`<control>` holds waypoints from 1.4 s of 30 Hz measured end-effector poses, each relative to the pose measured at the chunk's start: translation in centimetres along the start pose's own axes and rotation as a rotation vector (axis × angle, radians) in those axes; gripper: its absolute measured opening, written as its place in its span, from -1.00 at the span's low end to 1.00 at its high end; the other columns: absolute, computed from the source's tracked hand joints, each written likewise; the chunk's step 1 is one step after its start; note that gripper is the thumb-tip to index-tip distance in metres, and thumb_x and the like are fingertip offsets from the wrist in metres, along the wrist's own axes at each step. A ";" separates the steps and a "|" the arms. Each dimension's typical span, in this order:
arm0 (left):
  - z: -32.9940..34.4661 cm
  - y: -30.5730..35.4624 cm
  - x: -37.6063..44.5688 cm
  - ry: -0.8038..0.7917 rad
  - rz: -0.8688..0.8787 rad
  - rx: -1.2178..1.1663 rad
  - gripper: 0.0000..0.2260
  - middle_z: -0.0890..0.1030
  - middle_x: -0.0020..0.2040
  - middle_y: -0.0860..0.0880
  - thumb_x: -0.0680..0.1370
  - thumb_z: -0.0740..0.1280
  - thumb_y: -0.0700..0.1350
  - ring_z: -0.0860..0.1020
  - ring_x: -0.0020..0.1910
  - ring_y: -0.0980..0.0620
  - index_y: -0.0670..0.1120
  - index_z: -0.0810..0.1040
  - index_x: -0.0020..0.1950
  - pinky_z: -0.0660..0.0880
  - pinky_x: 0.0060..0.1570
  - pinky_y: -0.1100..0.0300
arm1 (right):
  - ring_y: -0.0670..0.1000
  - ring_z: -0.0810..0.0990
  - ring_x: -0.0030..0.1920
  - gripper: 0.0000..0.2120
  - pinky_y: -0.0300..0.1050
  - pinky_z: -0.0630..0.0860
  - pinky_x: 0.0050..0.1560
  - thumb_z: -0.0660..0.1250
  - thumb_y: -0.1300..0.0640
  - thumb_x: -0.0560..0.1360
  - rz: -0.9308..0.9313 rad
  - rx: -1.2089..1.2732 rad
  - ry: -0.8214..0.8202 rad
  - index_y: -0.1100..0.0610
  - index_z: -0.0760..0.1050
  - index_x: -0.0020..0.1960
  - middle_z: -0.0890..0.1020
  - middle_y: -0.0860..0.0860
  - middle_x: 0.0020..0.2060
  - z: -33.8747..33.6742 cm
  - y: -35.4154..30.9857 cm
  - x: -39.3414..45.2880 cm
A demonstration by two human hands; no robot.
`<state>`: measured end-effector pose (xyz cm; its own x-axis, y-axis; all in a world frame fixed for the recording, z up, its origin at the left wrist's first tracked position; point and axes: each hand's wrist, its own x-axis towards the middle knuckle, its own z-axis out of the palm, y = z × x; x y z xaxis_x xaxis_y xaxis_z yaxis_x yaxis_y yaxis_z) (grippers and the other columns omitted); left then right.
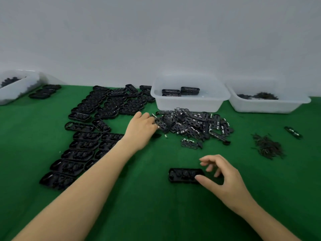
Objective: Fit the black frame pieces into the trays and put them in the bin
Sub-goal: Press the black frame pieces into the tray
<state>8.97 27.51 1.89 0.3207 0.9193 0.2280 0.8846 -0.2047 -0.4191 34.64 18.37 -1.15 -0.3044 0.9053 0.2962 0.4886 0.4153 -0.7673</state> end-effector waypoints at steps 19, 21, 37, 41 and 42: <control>-7.8 11.9 -6.4 -0.021 -0.499 -1.939 -0.94 0.59 -0.36 0.10 0.49 0.37 -0.20 0.50 -0.36 0.22 -0.09 0.59 -0.17 0.42 -0.32 0.42 | -0.08 0.55 -0.39 -0.88 -0.24 0.53 -0.36 0.38 0.26 0.40 -0.006 0.433 0.258 0.08 0.49 -0.17 0.58 -0.04 -0.37 0.1 -0.8 0.2; -7.9 11.9 -6.2 0.077 -0.476 -1.818 -0.91 0.63 -0.30 0.09 0.48 0.38 -0.21 0.53 -0.30 0.20 -0.01 0.59 -0.15 0.46 -0.22 0.37 | -0.06 0.54 -0.46 -0.86 -0.27 0.50 -0.43 0.36 0.32 0.41 0.000 0.453 0.271 0.12 0.47 -0.19 0.57 0.00 -0.40 0.1 -0.8 0.2; -6.6 9.9 -6.0 -0.113 -0.039 -2.206 -0.81 0.58 -0.08 -0.19 0.44 0.36 -0.17 0.49 -0.17 -0.05 -0.12 0.65 0.03 0.50 -0.12 0.26 | 0.05 0.61 -0.47 -0.86 -0.22 0.53 -0.46 0.31 0.26 0.33 0.128 1.011 0.032 0.31 0.43 -0.17 0.61 0.10 -0.45 -0.3 -2.4 0.2; -6.5 9.9 -6.0 -0.201 -0.034 -2.377 -0.59 0.62 -0.01 -0.22 0.34 0.52 -0.12 0.60 -0.12 -0.08 -0.26 0.55 0.11 0.52 -0.03 0.15 | -0.08 0.53 -0.46 -0.82 -0.27 0.46 -0.44 0.39 0.09 0.31 0.048 0.660 0.101 0.20 0.53 -0.20 0.59 0.00 -0.46 -0.6 -1.6 0.4; -6.5 9.6 -6.0 -0.194 -0.079 -2.379 -0.62 0.64 0.03 -0.19 0.33 0.52 -0.15 0.62 -0.03 -0.07 -0.24 0.55 0.08 0.53 0.02 0.17 | -0.13 0.49 -0.43 -0.81 -0.30 0.43 -0.40 0.39 0.03 0.32 -0.008 0.445 0.145 0.15 0.54 -0.20 0.58 -0.04 -0.42 -0.9 -1.2 0.5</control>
<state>17.74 17.88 2.19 0.3822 0.9209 0.0770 -0.3540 0.0689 0.9327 34.62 18.41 0.39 -0.1743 0.9184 0.3552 0.0787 0.3725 -0.9247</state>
